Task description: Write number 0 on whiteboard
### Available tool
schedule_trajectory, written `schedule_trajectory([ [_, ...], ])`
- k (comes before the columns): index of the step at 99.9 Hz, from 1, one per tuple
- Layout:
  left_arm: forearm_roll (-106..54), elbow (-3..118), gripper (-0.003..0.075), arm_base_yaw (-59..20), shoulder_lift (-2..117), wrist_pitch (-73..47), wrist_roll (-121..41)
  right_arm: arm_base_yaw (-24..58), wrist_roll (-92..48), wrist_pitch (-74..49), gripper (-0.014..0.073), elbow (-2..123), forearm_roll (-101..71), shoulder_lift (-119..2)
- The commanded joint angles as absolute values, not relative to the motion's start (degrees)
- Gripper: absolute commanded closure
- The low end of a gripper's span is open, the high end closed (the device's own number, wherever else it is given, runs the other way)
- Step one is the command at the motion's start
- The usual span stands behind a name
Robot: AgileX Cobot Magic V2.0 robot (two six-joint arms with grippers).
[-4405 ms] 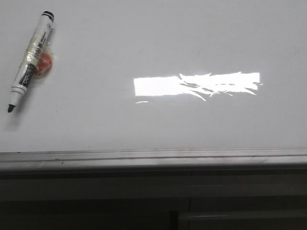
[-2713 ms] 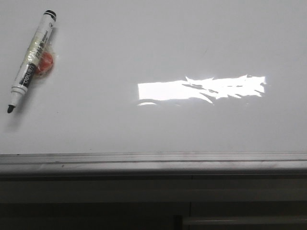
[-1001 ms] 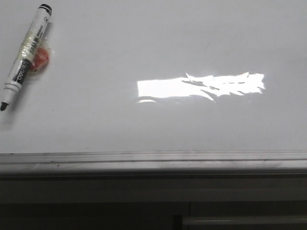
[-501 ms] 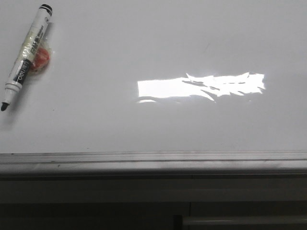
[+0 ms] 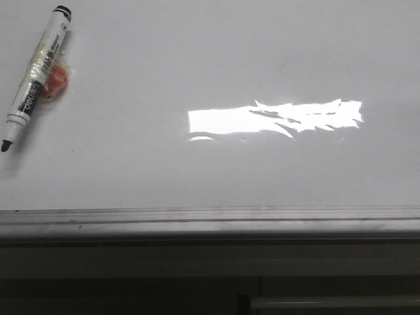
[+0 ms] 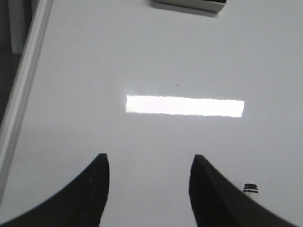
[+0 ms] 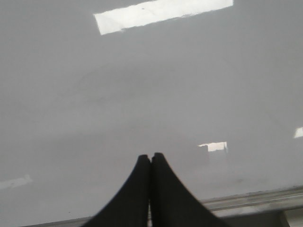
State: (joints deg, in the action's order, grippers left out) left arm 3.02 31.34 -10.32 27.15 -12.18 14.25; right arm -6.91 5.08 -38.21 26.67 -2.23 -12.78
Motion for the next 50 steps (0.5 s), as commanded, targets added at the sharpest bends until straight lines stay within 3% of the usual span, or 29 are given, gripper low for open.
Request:
schedule_trajectory([
  [1, -0.8, 33.2, 0.0377, -10.8, 29.1, -8.5, 14.9, -6.6, 4.9, -34.5, 0.0662, 28.6, -2.2, -13.9],
  [27, -2.8, 33.1, 0.0397, -17.5, 32.9, -19.8, 9.5, -6.5, 4.9, -34.8, 0.0662, 28.6, -2.2, -13.9],
  [50, -2.8, 28.5, 0.0398, -28.4, 33.6, -18.3, 8.2, -5.5, 4.9, -34.9, 0.0662, 28.6, -2.2, -13.9],
])
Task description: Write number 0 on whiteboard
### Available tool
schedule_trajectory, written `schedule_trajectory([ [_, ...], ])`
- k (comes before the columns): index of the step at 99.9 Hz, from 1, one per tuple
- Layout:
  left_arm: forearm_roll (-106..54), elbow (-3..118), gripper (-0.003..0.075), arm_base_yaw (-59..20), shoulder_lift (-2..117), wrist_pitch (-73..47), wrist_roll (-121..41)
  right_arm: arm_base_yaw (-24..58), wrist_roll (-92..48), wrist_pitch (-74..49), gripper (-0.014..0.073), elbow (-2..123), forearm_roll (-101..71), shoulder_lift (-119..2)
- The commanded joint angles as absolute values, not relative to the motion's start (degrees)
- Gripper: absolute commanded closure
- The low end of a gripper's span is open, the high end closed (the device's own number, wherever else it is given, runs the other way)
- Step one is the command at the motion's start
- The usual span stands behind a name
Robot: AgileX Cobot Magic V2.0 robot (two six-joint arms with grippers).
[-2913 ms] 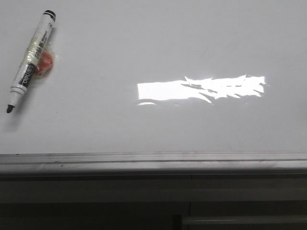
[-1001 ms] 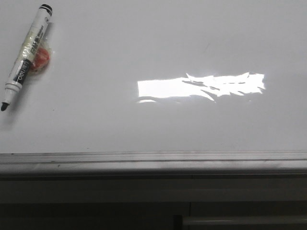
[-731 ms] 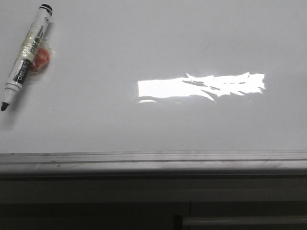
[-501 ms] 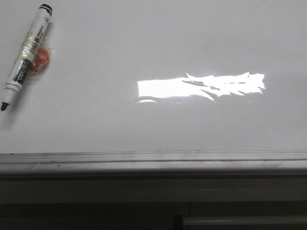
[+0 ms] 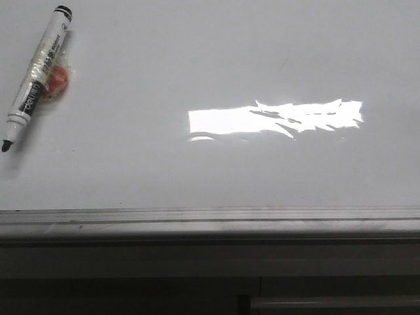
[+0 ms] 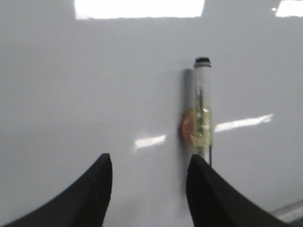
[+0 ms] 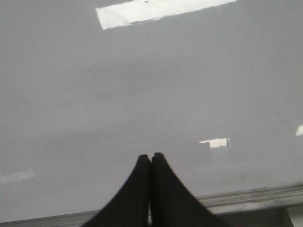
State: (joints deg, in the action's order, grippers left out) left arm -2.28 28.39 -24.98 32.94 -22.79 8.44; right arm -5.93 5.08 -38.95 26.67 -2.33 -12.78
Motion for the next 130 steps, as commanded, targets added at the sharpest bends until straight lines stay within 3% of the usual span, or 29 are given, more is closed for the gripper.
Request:
schedule_trajectory([
  [1, -2.8, 28.4, 0.0398, -28.7, 33.6, -18.1, 8.2, -5.5, 4.9, -34.9, 0.0662, 28.6, -2.2, -13.9],
  [36, -3.0, 26.3, 0.0398, -36.1, 38.2, -9.0, 8.2, -5.5, 4.9, -35.1, 0.0662, 28.6, -2.2, -13.9],
  [93, -6.8, 26.5, 0.0399, -36.5, 50.3, 0.5, 8.2, -3.8, 4.9, -35.2, 0.0662, 28.6, -2.3, -13.9],
  [130, -6.8, 26.6, 0.0460, -36.5, 54.5, 3.0, 8.2, -3.8, 4.9, -35.2, 0.0662, 28.6, -2.3, -13.9],
])
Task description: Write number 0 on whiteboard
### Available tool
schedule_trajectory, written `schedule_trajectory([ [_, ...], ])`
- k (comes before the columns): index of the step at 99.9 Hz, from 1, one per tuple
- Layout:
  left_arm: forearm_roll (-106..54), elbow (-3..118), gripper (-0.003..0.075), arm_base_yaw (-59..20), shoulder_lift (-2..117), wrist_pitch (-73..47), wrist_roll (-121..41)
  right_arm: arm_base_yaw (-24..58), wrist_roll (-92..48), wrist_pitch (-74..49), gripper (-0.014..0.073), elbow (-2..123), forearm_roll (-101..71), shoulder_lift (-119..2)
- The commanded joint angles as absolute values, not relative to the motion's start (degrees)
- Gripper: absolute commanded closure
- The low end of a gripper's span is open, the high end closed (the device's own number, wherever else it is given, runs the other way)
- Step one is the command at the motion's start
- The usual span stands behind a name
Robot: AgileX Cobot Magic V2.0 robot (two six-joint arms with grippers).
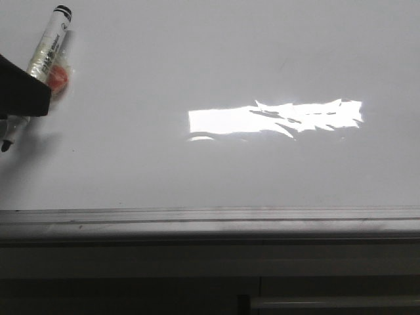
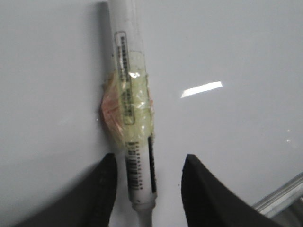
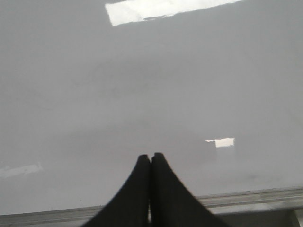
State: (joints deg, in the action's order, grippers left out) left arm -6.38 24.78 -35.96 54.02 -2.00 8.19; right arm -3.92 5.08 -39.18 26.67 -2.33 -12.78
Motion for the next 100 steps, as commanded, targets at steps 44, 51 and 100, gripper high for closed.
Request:
schedule_trajectory([
  [44, -6.8, 26.6, 0.0740, -36.5, 55.5, 3.8, 8.2, -2.3, 4.8, -34.9, 0.0662, 28.6, -11.0, -13.9],
  [51, -6.3, 26.6, 0.0739, -36.7, 55.3, 3.8, 8.2, 0.6, -4.3, -34.9, 0.0661, 28.6, -17.1, -13.9],
  [100, 32.7, 26.7, 0.0739, -58.4, 45.2, 4.1, 8.2, 23.5, -42.8, -38.5, 0.0493, 33.1, -36.1, -26.2],
])
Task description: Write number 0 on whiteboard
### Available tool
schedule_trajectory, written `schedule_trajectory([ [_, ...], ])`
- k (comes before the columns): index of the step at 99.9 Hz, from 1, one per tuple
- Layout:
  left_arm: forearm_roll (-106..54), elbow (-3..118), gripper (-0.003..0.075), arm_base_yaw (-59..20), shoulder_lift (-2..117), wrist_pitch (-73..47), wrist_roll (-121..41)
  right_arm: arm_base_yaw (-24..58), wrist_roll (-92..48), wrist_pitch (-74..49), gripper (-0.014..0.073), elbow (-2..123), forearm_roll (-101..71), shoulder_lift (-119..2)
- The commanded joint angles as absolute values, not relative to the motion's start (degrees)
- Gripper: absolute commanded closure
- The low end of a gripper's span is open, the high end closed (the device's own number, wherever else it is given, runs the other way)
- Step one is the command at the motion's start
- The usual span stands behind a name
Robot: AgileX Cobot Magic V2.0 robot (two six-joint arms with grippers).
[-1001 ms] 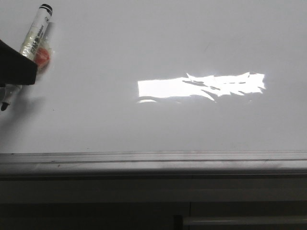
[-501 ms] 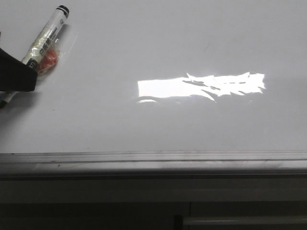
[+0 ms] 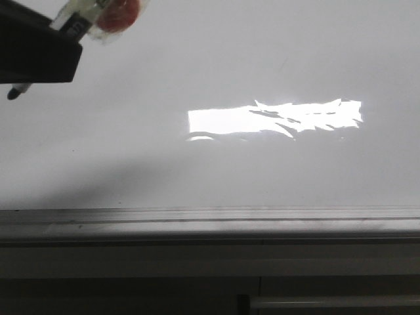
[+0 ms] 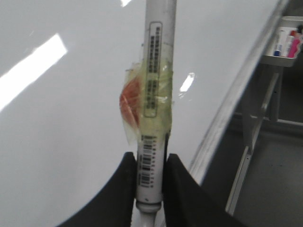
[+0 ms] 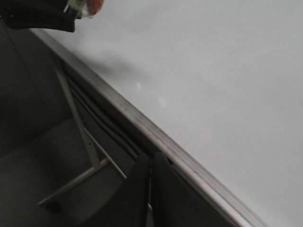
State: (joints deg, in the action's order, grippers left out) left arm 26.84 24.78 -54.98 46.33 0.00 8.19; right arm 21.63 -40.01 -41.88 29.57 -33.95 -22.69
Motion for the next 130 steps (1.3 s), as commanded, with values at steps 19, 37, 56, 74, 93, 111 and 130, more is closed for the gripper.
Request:
schedule_trajectory([
  [19, 33.8, 26.7, 0.0740, -62.3, 45.2, 4.1, 8.2, 24.7, -43.1, -38.3, 0.0136, 37.6, -37.6, -32.0],
  [37, 35.9, 26.7, 0.0739, -62.3, 45.8, 4.0, 8.2, 24.7, -53.7, -41.4, 0.0131, 41.4, -46.2, -36.3],
  [56, 37.2, 26.7, 0.0740, -62.3, 47.9, 4.1, 8.2, 24.7, -63.5, -44.9, 0.0131, 43.8, -57.7, -41.7],
  [74, 37.2, 26.7, 0.0740, -62.3, 49.2, 5.5, 8.2, 24.7, -64.9, -47.0, 0.0131, 46.2, -60.8, -45.3],
  [93, 37.2, 26.7, 0.0740, -62.3, 49.7, 8.6, 8.2, 24.7, -66.2, -49.7, 0.0131, 47.4, -63.8, -49.0],
  [111, 37.2, 26.7, 0.0740, -62.3, 50.5, 8.9, 8.2, 24.7, -66.9, -50.5, 0.0131, 47.4, -64.2, -51.7],
  [130, 37.2, 26.7, 0.0740, -62.3, 50.9, 9.5, 8.2, 24.9, -68.3, -51.4, 0.0132, 47.4, -65.5, -53.5],
])
